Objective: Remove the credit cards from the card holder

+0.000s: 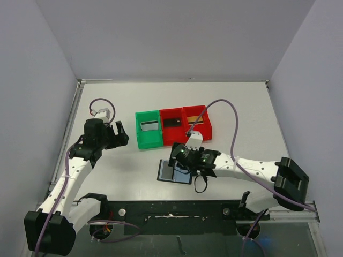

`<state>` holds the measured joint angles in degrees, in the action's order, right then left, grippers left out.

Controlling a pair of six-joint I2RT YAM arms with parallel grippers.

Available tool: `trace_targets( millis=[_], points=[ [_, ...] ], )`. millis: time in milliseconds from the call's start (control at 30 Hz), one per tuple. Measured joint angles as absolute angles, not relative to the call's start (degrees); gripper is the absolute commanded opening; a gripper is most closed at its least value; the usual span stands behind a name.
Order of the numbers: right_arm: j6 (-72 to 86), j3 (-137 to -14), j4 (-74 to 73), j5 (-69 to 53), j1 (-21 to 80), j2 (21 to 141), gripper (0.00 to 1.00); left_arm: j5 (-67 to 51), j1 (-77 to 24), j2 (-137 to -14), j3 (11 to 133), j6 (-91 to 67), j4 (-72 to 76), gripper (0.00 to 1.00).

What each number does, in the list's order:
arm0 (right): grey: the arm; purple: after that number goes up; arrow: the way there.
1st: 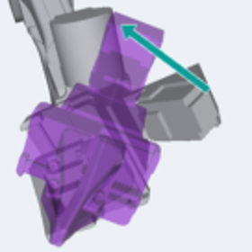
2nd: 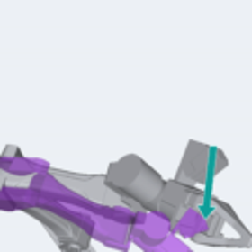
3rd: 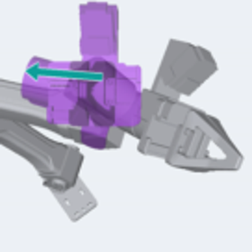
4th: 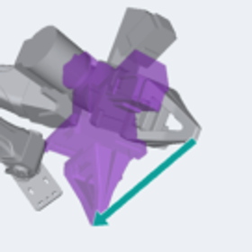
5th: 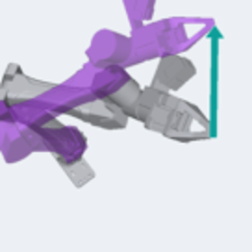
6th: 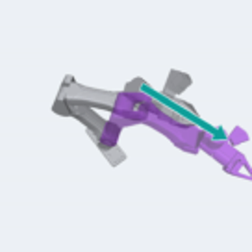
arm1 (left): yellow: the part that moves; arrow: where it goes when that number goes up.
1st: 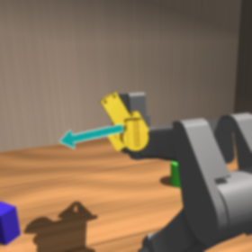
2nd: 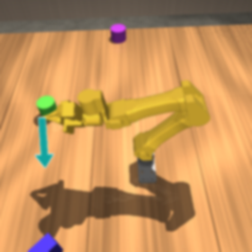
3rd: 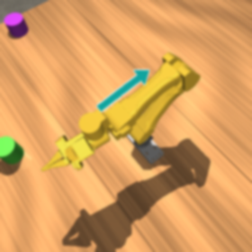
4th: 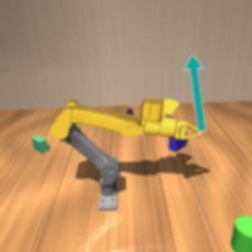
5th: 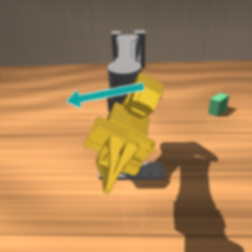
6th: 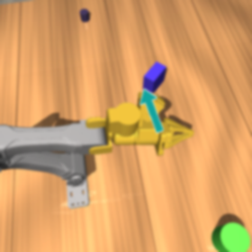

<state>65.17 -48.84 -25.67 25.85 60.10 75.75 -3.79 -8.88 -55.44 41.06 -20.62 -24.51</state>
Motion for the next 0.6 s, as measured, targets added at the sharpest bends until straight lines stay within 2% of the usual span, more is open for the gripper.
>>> trace_targets(
  millis=[233,600],
  points=[
    [73.8,-54.2,-35.2,30.1,64.5,86.6,0.78,-3.8,-8.9,-56.1,41.1,-20.5,-24.2,0.83],
    [76.6,-54.2,-37.4,30.1,64.1,87.9,0.73,-3.8,-8.9,-56.2,41.1,-20.5,-24.1,0.83]
  ],
)
